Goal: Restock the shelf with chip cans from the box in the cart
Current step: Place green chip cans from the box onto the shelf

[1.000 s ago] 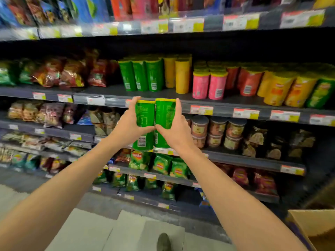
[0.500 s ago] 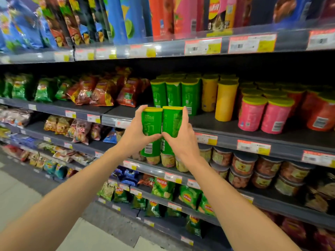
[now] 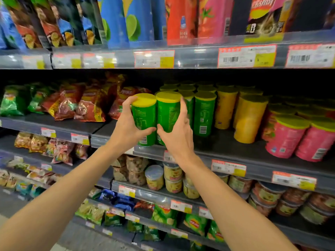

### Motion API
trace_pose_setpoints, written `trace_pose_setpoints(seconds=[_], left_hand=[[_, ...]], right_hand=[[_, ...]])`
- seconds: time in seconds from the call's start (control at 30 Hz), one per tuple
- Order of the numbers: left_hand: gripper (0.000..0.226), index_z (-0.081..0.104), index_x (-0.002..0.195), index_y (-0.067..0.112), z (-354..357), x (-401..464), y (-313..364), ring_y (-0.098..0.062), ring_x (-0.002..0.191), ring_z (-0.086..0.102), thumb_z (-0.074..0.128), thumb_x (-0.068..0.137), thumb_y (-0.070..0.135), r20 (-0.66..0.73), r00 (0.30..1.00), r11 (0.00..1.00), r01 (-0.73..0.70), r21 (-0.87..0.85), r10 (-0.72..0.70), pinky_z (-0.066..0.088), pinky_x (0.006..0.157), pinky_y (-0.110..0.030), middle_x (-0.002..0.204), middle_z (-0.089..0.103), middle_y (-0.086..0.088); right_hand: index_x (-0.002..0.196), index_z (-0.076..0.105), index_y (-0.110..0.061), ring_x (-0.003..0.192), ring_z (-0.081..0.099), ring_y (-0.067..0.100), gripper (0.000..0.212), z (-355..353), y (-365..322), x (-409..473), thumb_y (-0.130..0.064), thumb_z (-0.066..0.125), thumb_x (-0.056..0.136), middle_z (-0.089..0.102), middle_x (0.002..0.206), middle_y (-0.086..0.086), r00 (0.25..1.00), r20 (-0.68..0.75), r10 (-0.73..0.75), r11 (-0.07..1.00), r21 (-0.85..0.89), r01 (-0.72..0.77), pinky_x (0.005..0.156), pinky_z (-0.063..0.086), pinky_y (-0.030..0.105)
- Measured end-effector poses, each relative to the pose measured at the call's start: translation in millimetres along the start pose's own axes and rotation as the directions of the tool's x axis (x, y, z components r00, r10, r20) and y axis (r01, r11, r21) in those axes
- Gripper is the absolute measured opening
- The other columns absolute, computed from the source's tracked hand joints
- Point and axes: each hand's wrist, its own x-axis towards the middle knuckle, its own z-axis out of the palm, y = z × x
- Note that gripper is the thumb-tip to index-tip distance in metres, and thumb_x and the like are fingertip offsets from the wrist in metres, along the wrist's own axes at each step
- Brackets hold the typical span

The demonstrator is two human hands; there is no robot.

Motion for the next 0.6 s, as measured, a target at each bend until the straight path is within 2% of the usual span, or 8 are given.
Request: trace_pose_setpoints(seconds=[0.13,0.33,0.47,0.6], left_hand=[[0.1,0.021,0.142,0.023,0.1,6.5,-26.8,-0.012,0.12,0.05,0.089,0.068,0.024,0.036,0.999,0.998,0.009,-0.059,-0.007,0.043,0.099,-0.027,0.133,0.044,0.001],[0.101,0.02,0.143,0.02,-7.4,16.5,-59.5,-0.008,0.118,0.047,0.088,0.07,0.024,0.088,0.996,0.993,-0.001,-0.115,0.011,0.037,0.094,-0.013,0.132,0.043,0.002],[0.103,0.02,0.144,0.02,-18.1,27.7,-80.6,-0.011,0.123,0.048,0.089,0.068,0.021,0.122,0.991,0.983,-0.034,-0.179,0.057,0.039,0.102,-0.024,0.134,0.045,0.0],[0.103,0.02,0.145,0.018,-23.8,32.4,-99.4,-0.014,0.126,0.047,0.089,0.068,0.023,0.135,0.988,0.978,-0.053,-0.203,0.081,0.04,0.105,-0.03,0.136,0.047,-0.003]], right_hand=[[0.157,0.001,-0.03,0.122,0.053,0.028,0.103,20.8,-0.1,1.4,-0.031,0.075,0.085,0.047,0.14,0.011,0.999,-0.036,0.027,1.0,0.002,-0.027,0.094,0.046,0.039],[0.156,-0.001,-0.033,0.127,0.05,0.031,0.103,50.9,-6.5,0.8,-0.034,0.075,0.086,0.044,0.145,0.013,0.995,-0.086,0.042,0.997,-0.057,-0.047,0.096,0.046,0.043],[0.157,-0.003,-0.032,0.131,0.046,0.031,0.103,72.0,-17.4,3.1,-0.035,0.074,0.087,0.041,0.149,0.015,0.992,-0.113,0.062,0.994,-0.086,-0.072,0.101,0.043,0.041],[0.157,-0.003,-0.029,0.126,0.051,0.033,0.102,93.1,-26.3,3.0,-0.034,0.072,0.088,0.043,0.144,0.015,0.984,-0.163,0.068,0.986,-0.139,-0.091,0.096,0.045,0.04]])
